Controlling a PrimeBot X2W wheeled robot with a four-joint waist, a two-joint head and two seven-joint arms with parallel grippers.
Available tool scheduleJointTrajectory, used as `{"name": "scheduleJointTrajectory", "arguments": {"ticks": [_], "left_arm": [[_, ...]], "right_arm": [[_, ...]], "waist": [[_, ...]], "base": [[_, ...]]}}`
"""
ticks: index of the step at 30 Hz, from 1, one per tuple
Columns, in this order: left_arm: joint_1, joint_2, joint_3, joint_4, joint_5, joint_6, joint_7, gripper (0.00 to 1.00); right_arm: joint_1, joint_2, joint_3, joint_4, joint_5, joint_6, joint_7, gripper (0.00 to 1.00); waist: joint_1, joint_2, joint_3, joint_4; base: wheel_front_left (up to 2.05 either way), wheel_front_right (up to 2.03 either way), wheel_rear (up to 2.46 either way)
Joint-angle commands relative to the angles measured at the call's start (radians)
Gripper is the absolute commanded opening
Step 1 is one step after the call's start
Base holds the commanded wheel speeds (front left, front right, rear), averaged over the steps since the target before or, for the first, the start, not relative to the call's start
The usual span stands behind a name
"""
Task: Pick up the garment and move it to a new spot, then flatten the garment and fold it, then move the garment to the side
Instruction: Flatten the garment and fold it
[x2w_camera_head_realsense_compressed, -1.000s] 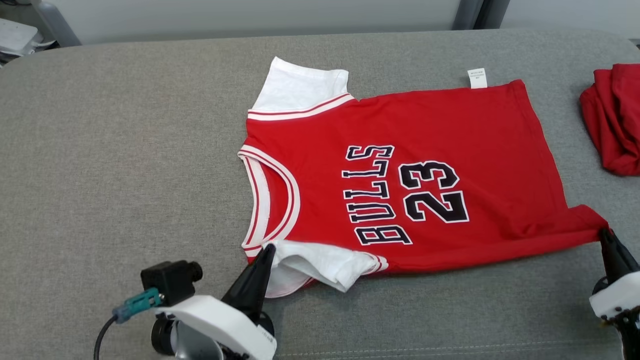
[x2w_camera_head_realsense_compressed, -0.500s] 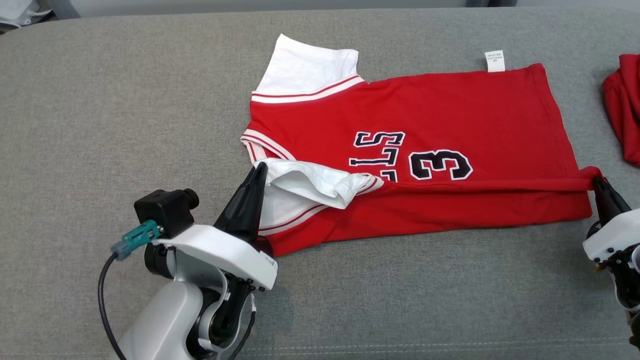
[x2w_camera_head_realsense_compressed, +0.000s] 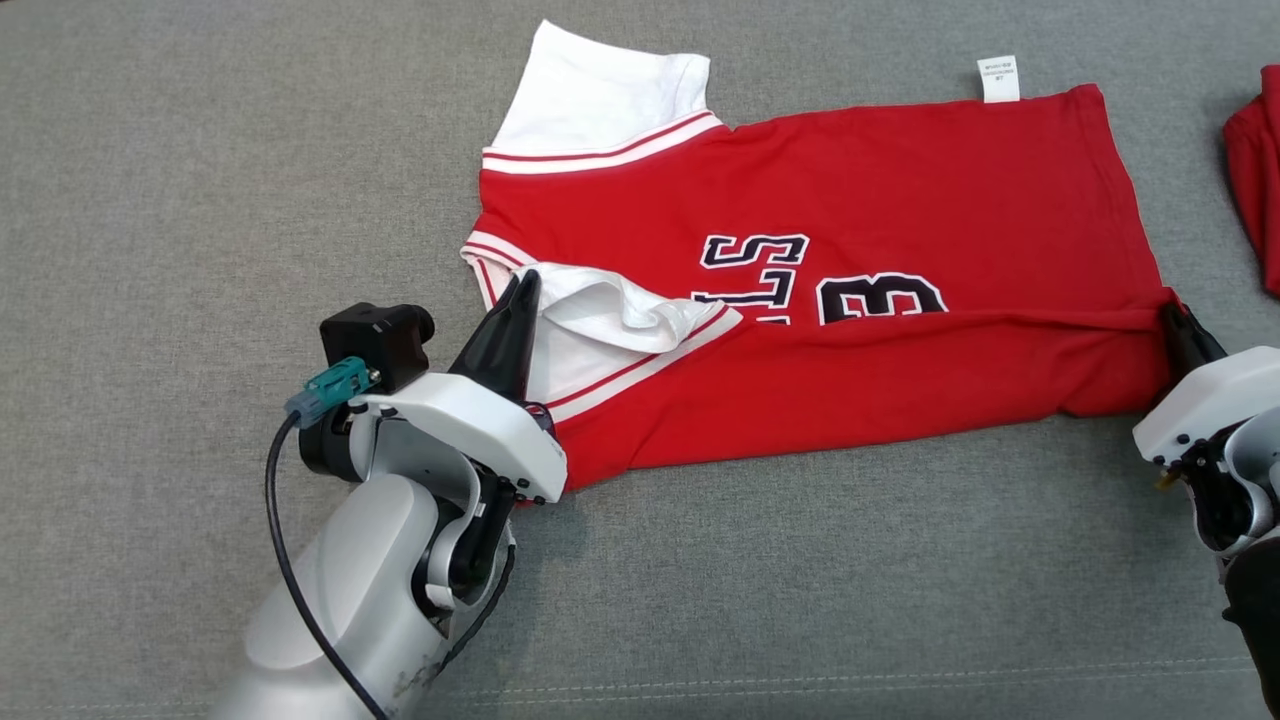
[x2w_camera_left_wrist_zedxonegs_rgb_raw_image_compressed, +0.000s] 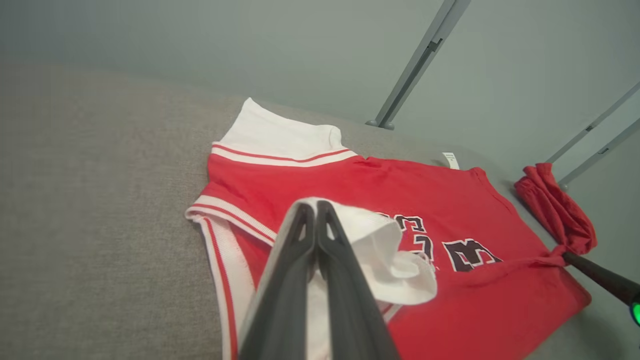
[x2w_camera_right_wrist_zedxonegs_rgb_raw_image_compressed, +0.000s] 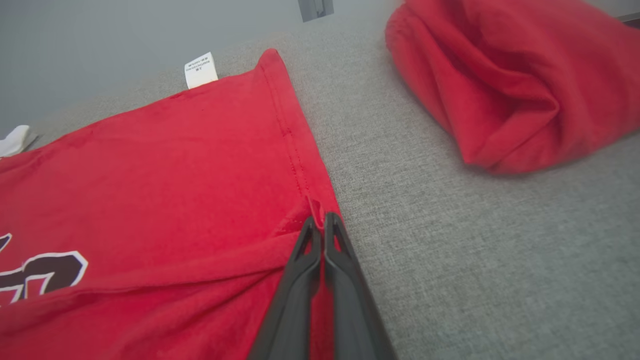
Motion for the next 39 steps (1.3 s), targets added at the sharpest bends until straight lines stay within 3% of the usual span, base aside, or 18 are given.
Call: {"name": "scheduleJointTrajectory", "arguments": {"ticks": [1,3,4,5,6,7,14,22,30,39], "left_arm": [[-0.042,0.013,0.029,-0.009,0.006,-0.003,-0.013,0.00],[-0.055,0.008,0.025,0.031,0.012,0.000,-0.016,0.00],[-0.059,0.004,0.024,0.048,0.012,-0.001,-0.019,0.18],[-0.063,0.000,0.024,0.064,0.011,-0.002,-0.022,0.40],[-0.066,-0.003,0.024,0.078,0.012,-0.002,-0.028,0.87],[-0.069,-0.006,0.026,0.090,0.011,-0.002,-0.036,1.00],[-0.043,-0.009,0.042,0.096,0.018,0.007,-0.109,1.00],[0.144,0.013,0.062,-0.018,-0.017,0.016,-0.140,1.00],[0.303,0.029,0.046,-0.027,-0.062,0.045,-0.084,1.00],[0.315,0.028,0.029,0.034,-0.074,0.084,-0.015,1.00]], "right_arm": [[-0.012,-0.008,0.020,-0.005,-0.008,0.000,-0.018,0.00],[-0.026,-0.002,0.031,0.016,-0.007,0.000,-0.034,0.38],[-0.031,0.000,0.039,0.023,-0.007,0.000,-0.047,0.47],[-0.035,0.001,0.045,0.030,-0.006,0.000,-0.057,0.76],[-0.037,0.001,0.052,0.037,-0.005,0.000,-0.068,1.00],[-0.038,0.001,0.059,0.042,-0.005,0.000,-0.080,1.00],[0.000,-0.016,0.086,-0.012,0.007,0.000,-0.148,1.00],[0.180,-0.019,-0.007,-0.213,-0.046,0.000,-0.152,1.00],[0.336,0.023,-0.080,-0.308,-0.088,0.000,-0.152,1.00],[0.371,0.050,-0.087,-0.335,-0.107,0.000,-0.152,1.00]], "waist": [[-0.0001,0.0000,0.002,-0.001],[-0.0001,0.0000,0.003,-0.002],[-0.0001,0.0000,0.002,-0.002],[-0.0001,0.0000,0.001,-0.002],[-0.0001,0.0000,0.000,-0.002],[-0.0001,0.0000,-0.003,-0.002],[-0.0001,0.0000,-0.034,-0.005],[-0.0001,0.0000,-0.092,-0.016],[-0.0001,0.0000,-0.146,-0.029],[-0.0001,0.0000,-0.151,-0.055]], "base": [[0.00,0.00,0.00],[0.00,0.00,0.00],[0.00,0.00,0.00],[0.00,0.00,0.00],[0.00,0.00,0.00],[0.00,0.00,0.00],[0.00,0.00,0.00],[0.00,0.00,0.00],[0.00,0.00,0.00],[0.00,0.00,0.00]]}}
